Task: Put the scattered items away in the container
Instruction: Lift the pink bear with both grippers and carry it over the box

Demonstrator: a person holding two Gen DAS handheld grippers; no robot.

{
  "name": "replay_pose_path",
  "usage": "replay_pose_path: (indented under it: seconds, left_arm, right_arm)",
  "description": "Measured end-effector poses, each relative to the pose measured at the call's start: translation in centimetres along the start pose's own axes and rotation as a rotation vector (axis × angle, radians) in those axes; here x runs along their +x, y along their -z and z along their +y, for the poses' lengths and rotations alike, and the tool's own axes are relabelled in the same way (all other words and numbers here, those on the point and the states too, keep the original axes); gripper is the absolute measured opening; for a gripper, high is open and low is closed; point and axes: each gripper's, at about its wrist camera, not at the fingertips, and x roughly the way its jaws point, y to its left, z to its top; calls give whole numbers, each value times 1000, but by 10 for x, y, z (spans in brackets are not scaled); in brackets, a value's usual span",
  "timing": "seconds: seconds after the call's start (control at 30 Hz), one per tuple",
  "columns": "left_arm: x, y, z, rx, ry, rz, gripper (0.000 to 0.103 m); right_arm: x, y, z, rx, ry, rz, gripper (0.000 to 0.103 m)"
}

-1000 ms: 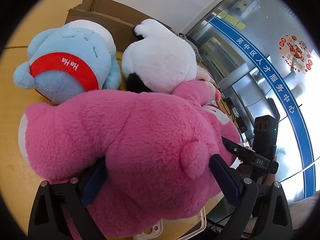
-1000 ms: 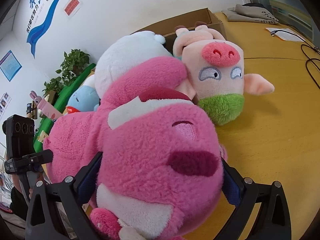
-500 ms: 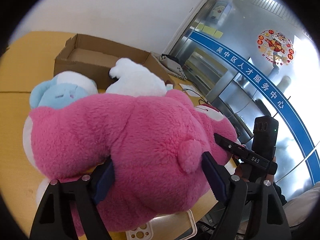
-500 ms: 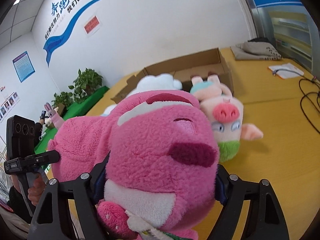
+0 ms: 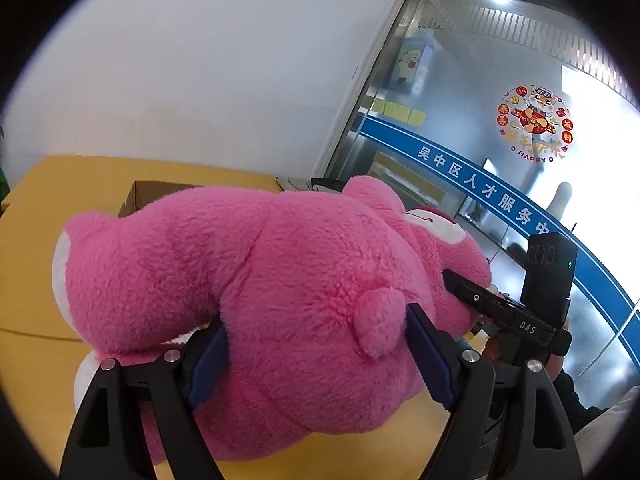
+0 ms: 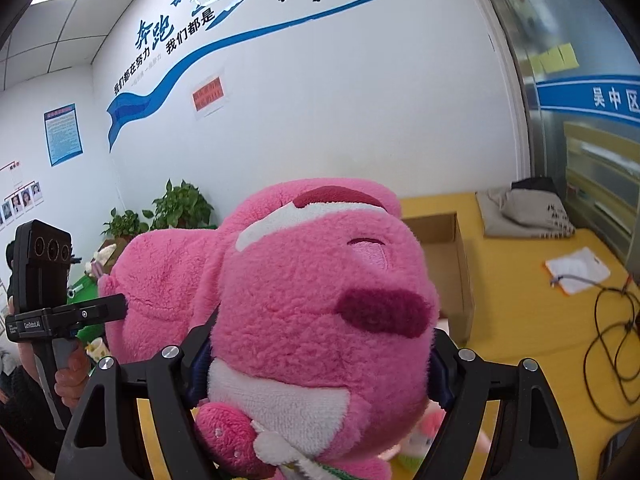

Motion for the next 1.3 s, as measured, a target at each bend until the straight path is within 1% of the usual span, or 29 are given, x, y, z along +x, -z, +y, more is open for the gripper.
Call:
replay_pose_path:
  seconds: [0.17,0.33,0.47,0.57,0.7,0.8,0.9,1.03,1.13,1.23,1.3]
  left_arm:
    - [11,-47,6,61,-3,-51,82]
    - [24,-97,17,92,-7,-95,82]
    - [35,-127,20,138,-24,-143,82]
    - [51,-145,32,126,-36,-162,82]
    - [80,-163,58,86,-28,-158,82]
    - [107,-171,79,65,-30,-130,82]
    - [139,-173,99,39,-29,-102,82]
    - [186,-172,120,4,-24,-55,82]
    - [226,-169,130,3,-20,-18,82]
    - [272,-166,148,-20,-18,41,82]
    - [309,-155,165,-52,-20,101,82]
  right_arm:
    - [20,-46,-9,12,-10,-37,86]
    - [44,-95,-12,4,1,-87,86]
    - [63,-131,-14,3,5,-122,86]
    - [85,-154,-14,-10,19,-130,86]
    - [120,-173,-22,-21,33,-124,86]
    - [152,-178,-38,-10,44,-97,86]
    - [181,-176,-60,16,57,-70,86]
    - [221,-168,-99,72,69,-31,86]
    - [250,-158,-132,123,85,-10,86]
    - [283,-143,-167,193,113,31,86]
    - [308,-127,-189,228,142,75,86]
